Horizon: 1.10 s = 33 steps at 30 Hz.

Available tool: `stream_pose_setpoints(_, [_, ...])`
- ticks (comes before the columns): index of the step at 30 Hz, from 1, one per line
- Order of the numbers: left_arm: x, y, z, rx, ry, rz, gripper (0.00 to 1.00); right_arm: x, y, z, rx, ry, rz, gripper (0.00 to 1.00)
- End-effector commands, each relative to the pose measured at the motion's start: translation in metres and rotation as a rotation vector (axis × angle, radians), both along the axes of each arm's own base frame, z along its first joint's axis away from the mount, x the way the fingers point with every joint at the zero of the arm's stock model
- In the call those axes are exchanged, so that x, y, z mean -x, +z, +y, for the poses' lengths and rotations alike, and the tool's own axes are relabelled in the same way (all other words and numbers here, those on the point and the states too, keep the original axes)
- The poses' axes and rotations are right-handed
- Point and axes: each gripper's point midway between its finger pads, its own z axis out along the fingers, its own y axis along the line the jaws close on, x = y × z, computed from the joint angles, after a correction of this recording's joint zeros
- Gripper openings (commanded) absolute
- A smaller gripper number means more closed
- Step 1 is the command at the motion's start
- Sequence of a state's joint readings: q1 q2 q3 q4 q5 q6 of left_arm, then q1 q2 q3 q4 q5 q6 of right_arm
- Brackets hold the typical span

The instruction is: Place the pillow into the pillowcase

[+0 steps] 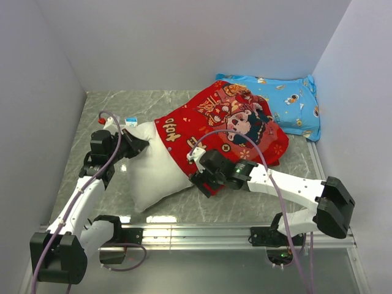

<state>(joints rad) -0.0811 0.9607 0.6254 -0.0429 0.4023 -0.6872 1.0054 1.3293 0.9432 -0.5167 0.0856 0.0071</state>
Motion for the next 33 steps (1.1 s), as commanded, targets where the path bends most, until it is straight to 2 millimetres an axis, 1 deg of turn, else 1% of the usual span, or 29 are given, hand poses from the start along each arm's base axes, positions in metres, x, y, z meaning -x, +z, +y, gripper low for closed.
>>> stream_pose_setpoints(1, [0.006, -0.002, -0.011, -0.005, -0.065, 0.018, 0.0, -0.01, 0.004, 0.018, -0.08, -0.061, -0.024, 0.87])
stream_pose_setpoints(2, [0.004, 0.001, -0.01, -0.009, -0.063, 0.012, 0.0, -0.012, -0.002, 0.018, -0.063, -0.079, -0.025, 0.86])
stream_pose_setpoints(3, [0.003, 0.001, -0.01, -0.011, -0.061, 0.013, 0.0, -0.016, -0.017, 0.015, -0.016, -0.116, -0.021, 0.86])
stream_pose_setpoints(5, [0.001, 0.001, -0.01, -0.013, -0.063, 0.016, 0.0, -0.021, -0.031, 0.012, 0.024, -0.155, -0.027, 0.86])
stream_pose_setpoints(7, [-0.001, 0.0, -0.011, -0.014, -0.065, 0.02, 0.0, -0.027, -0.045, 0.01, 0.065, -0.183, -0.037, 0.84])
stream_pose_setpoints(8, [-0.001, -0.002, -0.011, -0.015, -0.065, 0.025, 0.0, -0.029, -0.046, 0.013, 0.066, -0.189, -0.035, 0.84])
stream_pose_setpoints(9, [-0.001, -0.003, -0.011, -0.012, -0.065, 0.031, 0.0, -0.029, -0.057, 0.013, 0.093, -0.194, -0.02, 0.82])
stream_pose_setpoints(11, [-0.002, -0.004, -0.012, -0.008, -0.07, 0.035, 0.0, -0.028, -0.065, 0.014, 0.113, -0.209, -0.004, 0.77])
stream_pose_setpoints(12, [-0.003, -0.002, -0.012, -0.011, -0.072, 0.03, 0.0, -0.027, -0.069, 0.014, 0.125, -0.208, 0.003, 0.72])
stream_pose_setpoints(13, [-0.003, -0.003, -0.012, -0.014, -0.071, 0.032, 0.0, -0.027, -0.07, 0.014, 0.129, -0.208, 0.005, 0.54])
stream_pose_setpoints(15, [-0.003, -0.003, -0.012, -0.017, -0.072, 0.032, 0.0, -0.027, -0.059, 0.02, 0.09, -0.184, 0.002, 0.33])
stream_pose_setpoints(16, [-0.003, -0.002, -0.012, -0.013, -0.074, 0.03, 0.0, -0.019, -0.049, 0.024, 0.06, -0.155, 0.032, 0.21])
stream_pose_setpoints(17, [-0.002, -0.001, -0.013, -0.008, -0.074, 0.029, 0.0, -0.005, -0.031, 0.047, -0.029, -0.076, 0.113, 0.15])
stream_pose_setpoints(18, [-0.001, -0.001, -0.014, 0.011, -0.074, 0.038, 0.0, 0.012, -0.009, 0.061, -0.112, -0.002, 0.174, 0.04])
stream_pose_setpoints(19, [0.0, 0.002, -0.015, 0.025, -0.075, 0.033, 0.0, 0.028, 0.009, 0.073, -0.177, 0.077, 0.24, 0.01])
stream_pose_setpoints(20, [0.002, 0.004, -0.018, 0.044, -0.082, 0.031, 0.0, 0.039, 0.043, 0.094, -0.283, 0.166, 0.278, 0.0])
stream_pose_setpoints(21, [0.002, 0.008, -0.02, 0.067, -0.084, 0.032, 0.0, 0.083, 0.079, 0.11, -0.417, 0.372, 0.443, 0.0])
stream_pose_setpoints(22, [0.003, 0.012, -0.022, 0.079, -0.093, 0.022, 0.0, 0.095, 0.124, 0.123, -0.502, 0.486, 0.467, 0.0])
stream_pose_setpoints(23, [0.003, 0.018, -0.024, 0.09, -0.103, 0.012, 0.0, 0.108, 0.147, 0.127, -0.555, 0.573, 0.512, 0.0])
stream_pose_setpoints(24, [0.002, 0.021, -0.025, 0.101, -0.104, 0.01, 0.0, 0.122, 0.166, 0.13, -0.598, 0.652, 0.587, 0.0])
stream_pose_setpoints(25, [0.001, 0.022, -0.027, 0.108, -0.113, 0.011, 0.0, 0.124, 0.191, 0.133, -0.629, 0.7, 0.587, 0.01])
stream_pose_setpoints(26, [0.0, 0.026, -0.027, 0.115, -0.111, 0.011, 0.0, 0.125, 0.193, 0.134, -0.624, 0.751, 0.573, 0.01])
stream_pose_setpoints(27, [-0.001, 0.026, -0.027, 0.125, -0.105, 0.019, 0.0, 0.118, 0.177, 0.14, -0.576, 0.737, 0.571, 0.02])
stream_pose_setpoints(28, [-0.003, 0.027, -0.027, 0.128, -0.104, 0.018, 0.0, 0.113, 0.162, 0.136, -0.509, 0.694, 0.585, 0.01])
stream_pose_setpoints(29, [-0.003, 0.028, -0.028, 0.132, -0.104, 0.017, 0.0, 0.098, 0.145, 0.133, -0.469, 0.672, 0.554, 0.01])
stream_pose_setpoints(30, [-0.003, 0.027, -0.028, 0.136, -0.104, 0.023, 0.0, 0.084, 0.121, 0.131, -0.417, 0.615, 0.57, 0.01])
stream_pose_setpoints(31, [-0.003, 0.027, -0.028, 0.135, -0.106, 0.022, 0.0, 0.071, 0.09, 0.123, -0.349, 0.533, 0.573, 0.0])
stream_pose_setpoints(32, [-0.002, 0.026, -0.028, 0.131, -0.109, 0.021, 0.0, 0.048, 0.073, 0.111, -0.318, 0.457, 0.564, 0.0])
stream_pose_setpoints(33, [0.0, 0.021, -0.027, 0.106, -0.114, 0.033, 0.0, 0.04, 0.057, 0.102, -0.284, 0.414, 0.577, 0.0])
